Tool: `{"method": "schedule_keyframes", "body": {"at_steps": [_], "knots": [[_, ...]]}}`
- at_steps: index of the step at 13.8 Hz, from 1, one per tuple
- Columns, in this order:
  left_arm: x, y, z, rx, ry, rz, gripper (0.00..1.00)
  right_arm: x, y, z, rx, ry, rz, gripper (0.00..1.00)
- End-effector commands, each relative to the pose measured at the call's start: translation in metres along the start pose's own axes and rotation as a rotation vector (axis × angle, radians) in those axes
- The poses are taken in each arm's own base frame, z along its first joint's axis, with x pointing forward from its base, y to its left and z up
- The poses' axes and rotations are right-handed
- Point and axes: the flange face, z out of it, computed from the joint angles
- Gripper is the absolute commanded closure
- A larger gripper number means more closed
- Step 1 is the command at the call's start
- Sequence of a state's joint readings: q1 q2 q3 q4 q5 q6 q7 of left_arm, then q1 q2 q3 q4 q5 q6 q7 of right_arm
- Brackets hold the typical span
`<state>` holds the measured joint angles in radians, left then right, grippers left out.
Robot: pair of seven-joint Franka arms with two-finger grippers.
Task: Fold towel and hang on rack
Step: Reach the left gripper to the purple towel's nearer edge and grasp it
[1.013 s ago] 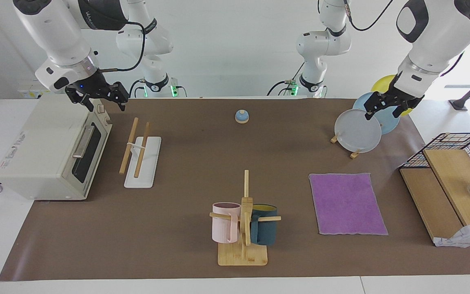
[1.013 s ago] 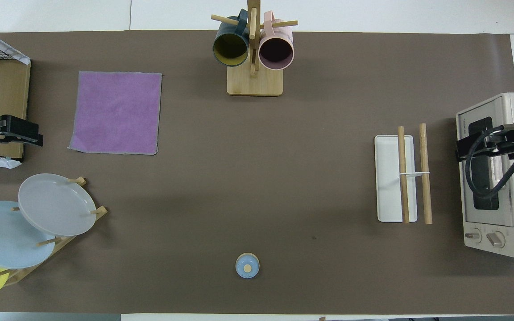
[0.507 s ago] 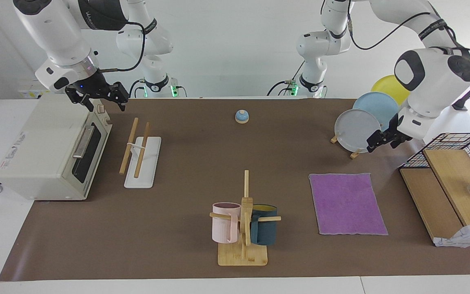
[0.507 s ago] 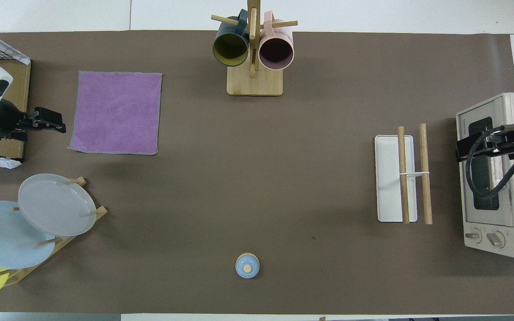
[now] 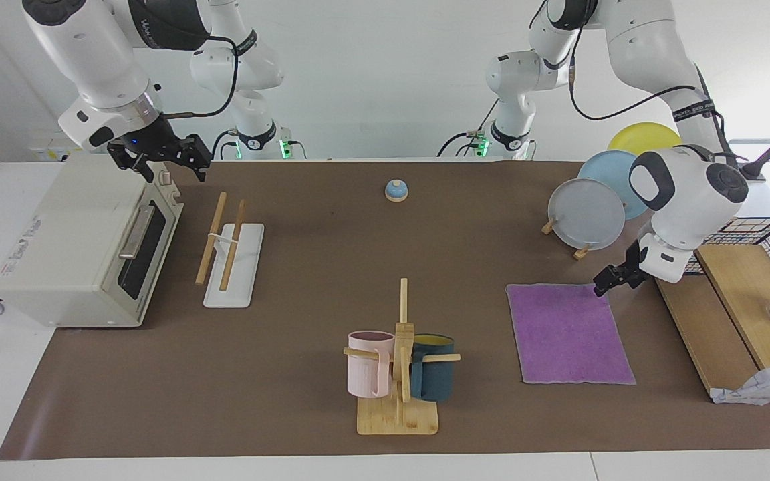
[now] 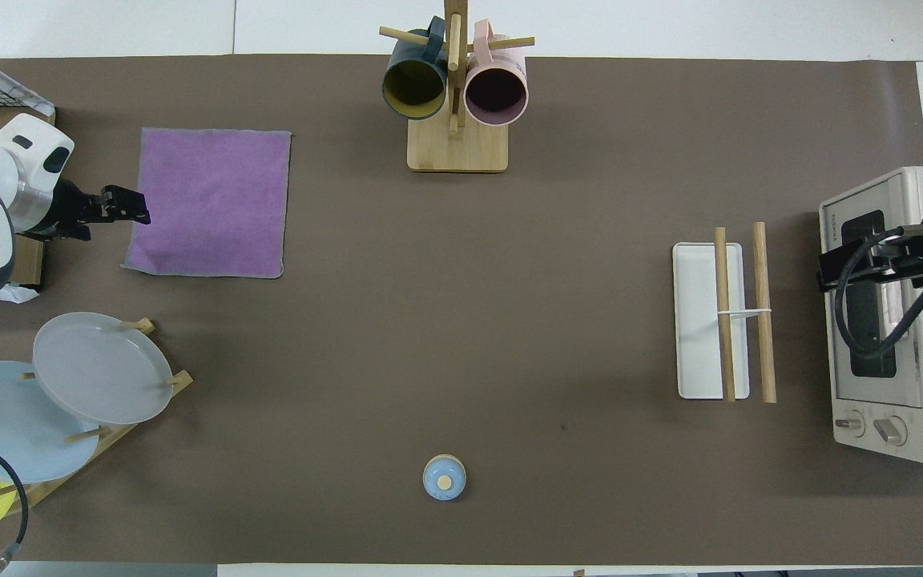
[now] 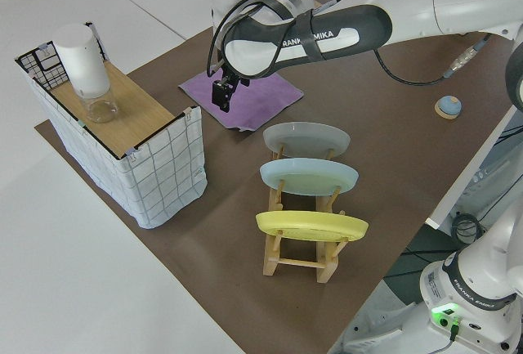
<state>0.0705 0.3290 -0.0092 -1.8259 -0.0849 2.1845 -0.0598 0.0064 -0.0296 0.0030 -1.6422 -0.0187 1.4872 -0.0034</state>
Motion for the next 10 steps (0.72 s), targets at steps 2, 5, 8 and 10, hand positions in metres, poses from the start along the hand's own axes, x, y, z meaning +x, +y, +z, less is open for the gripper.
{"method": "schedule_keyframes", "body": {"at_steps": [2,5,8,10], "knots": [[0.007,-0.006,0.032,-0.007,-0.003,0.004,0.00,-0.008,0.005,-0.002,0.025,0.000,-0.009,0.00],[0.002,-0.025,0.040,-0.008,-0.036,0.009,0.00,-0.008,0.001,-0.002,0.024,-0.005,-0.015,0.00],[-0.003,-0.025,0.048,-0.013,-0.053,0.006,0.02,-0.008,0.002,-0.002,0.024,-0.003,-0.012,0.00],[-0.004,-0.034,0.049,-0.042,-0.059,-0.027,0.14,-0.008,0.005,-0.001,0.025,-0.005,-0.008,0.00]]}}
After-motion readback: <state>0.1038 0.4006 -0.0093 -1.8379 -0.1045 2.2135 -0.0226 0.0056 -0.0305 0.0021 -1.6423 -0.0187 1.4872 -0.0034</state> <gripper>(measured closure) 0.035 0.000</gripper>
